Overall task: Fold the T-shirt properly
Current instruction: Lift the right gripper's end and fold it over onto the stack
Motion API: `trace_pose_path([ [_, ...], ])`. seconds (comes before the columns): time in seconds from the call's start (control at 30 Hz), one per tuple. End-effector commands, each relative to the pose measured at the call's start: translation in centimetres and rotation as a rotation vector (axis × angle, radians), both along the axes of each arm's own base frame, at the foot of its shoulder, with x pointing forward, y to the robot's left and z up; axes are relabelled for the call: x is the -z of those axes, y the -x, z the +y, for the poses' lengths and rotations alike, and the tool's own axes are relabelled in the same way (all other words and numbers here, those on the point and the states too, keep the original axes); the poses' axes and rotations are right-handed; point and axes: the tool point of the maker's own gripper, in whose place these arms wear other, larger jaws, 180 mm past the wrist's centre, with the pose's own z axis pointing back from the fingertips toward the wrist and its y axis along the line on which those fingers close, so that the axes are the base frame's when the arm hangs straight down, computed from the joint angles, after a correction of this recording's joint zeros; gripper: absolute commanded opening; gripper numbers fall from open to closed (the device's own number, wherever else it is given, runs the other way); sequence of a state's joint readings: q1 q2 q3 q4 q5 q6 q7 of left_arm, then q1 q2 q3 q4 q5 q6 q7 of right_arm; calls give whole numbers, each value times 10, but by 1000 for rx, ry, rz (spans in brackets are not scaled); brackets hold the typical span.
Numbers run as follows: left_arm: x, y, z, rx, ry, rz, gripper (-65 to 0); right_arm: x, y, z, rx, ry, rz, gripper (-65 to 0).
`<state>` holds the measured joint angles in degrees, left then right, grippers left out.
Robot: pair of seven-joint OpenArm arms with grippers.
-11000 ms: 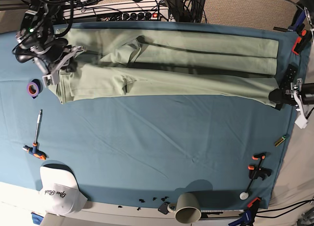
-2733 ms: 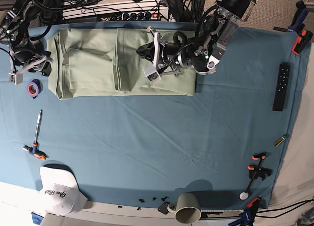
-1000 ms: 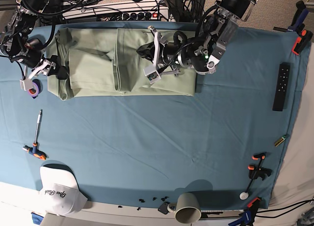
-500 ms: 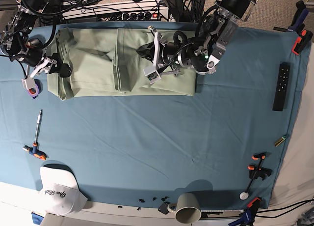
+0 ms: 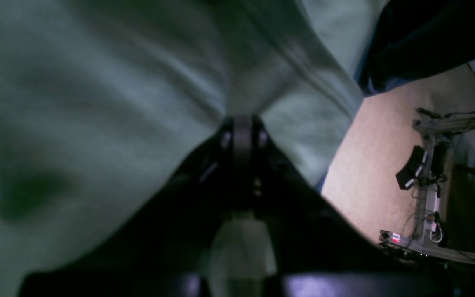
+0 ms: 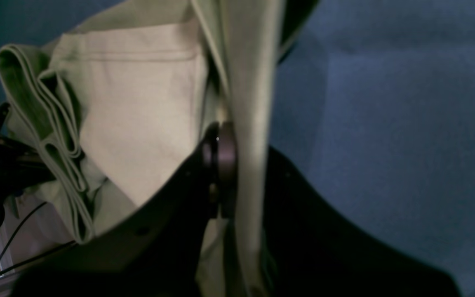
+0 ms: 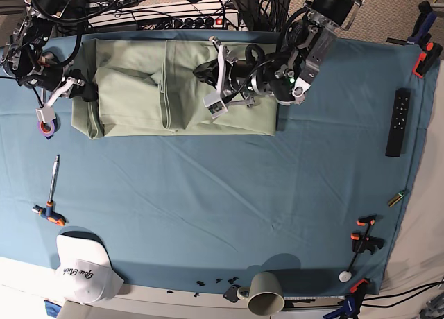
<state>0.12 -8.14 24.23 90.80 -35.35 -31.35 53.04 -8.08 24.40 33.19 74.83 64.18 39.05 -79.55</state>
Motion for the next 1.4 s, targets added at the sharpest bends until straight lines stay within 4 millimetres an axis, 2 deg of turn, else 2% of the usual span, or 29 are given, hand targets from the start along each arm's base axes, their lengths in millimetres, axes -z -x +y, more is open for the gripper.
trace_pose_path([
  [0.0,-14,-13,0,-21,28,-42,-650,-5,-2,-6,-12,26,-6,-650],
  [0.1,-31,-29,10,-77,58,-67,-650,-5,-2,-6,-12,26,-6,-650],
  [0.2,-49,-50,34,-157,87,-95,-650,-5,-2,-6,-11,26,-6,-650],
  [0.33,-59,-72,86,-282,76,-131,-650,-15,-8,-2,-21,17,-45,-650],
  [0.5,-57,-81,157,-422,30,-134,-650,-53,-27,23,-104,67,-194,-650],
  [0.6,-54,-78,192,-495,6,-118,-650,-70,-28,52,-156,126,-270,-650],
  [0.67,-51,-74,211,-538,-8,-106,-650,-75,-21,79,-176,131,-308,-650],
  [0.83,-48,-62,243,-611,-13,-88,-650,-80,7,170,-227,25,-358,-650],
  [0.93,-47,-53,250,-622,-4,-74,-650,-90,13,219,-282,-33,-404,-650],
  [1.03,-42,-45,252,-628,-8,-49,-650,-101,10,254,-338,-50,-458,-650],
  [1.2,-36,-34,250,-626,-4,-16,-650,-107,9,294,-414,-61,-510,-650],
  [1.37,-36,-34,250,-626,-4,-16,-650,-113,7,325,-466,-52,-549,-650],
])
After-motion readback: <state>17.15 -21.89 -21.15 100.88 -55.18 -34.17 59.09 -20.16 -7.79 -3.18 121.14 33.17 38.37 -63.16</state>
